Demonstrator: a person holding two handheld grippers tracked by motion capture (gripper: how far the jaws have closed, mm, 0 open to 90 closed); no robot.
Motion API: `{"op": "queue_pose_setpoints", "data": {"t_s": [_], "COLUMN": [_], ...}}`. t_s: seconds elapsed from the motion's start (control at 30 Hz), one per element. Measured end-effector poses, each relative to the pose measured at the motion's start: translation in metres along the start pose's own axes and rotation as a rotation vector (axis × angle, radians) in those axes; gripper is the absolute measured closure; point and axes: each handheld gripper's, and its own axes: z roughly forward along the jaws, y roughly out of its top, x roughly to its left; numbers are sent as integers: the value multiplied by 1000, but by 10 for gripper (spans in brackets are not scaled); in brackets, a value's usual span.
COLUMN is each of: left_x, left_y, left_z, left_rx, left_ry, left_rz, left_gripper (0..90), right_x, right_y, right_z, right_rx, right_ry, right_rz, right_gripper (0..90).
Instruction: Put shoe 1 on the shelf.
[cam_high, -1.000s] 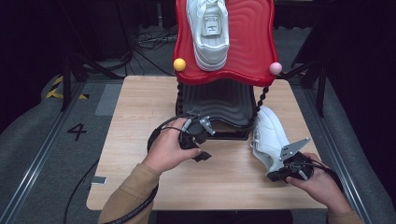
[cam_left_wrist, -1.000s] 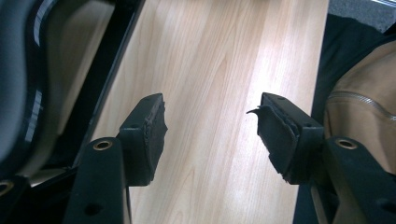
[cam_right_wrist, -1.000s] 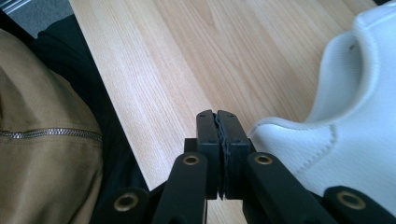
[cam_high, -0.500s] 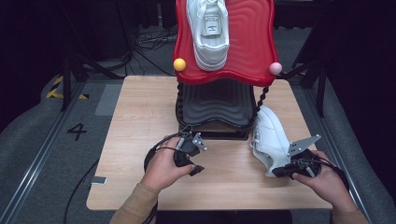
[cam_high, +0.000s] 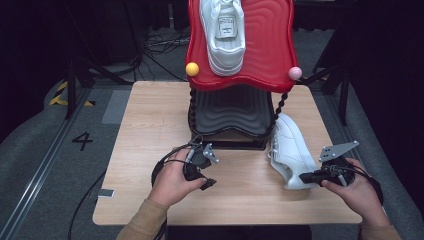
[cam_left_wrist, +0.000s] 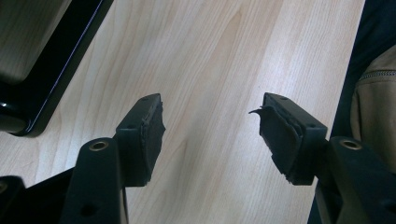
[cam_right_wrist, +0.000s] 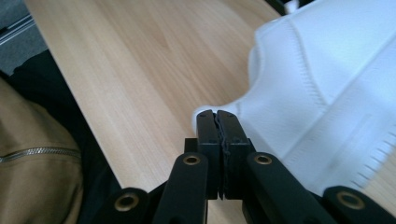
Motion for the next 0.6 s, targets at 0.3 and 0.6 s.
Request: {"op": "queue_pose_setpoints", "data": {"t_s": [0.3,0.6], "left_x": [2,1], "left_y": [-6,-9], "left_z": [3,4], "left_rx": [8,11], "left_ry": [1,-1], "left_rz": [-18,-31], "left_gripper": [392,381], "right_x": [-15,-22], "right_y": [-8,-9], "right_z": [-7,-5], "right_rx": [-22,-31], "right_ry": [-56,-72], "right_rz": [55,76], "right_gripper": [895,897]}}
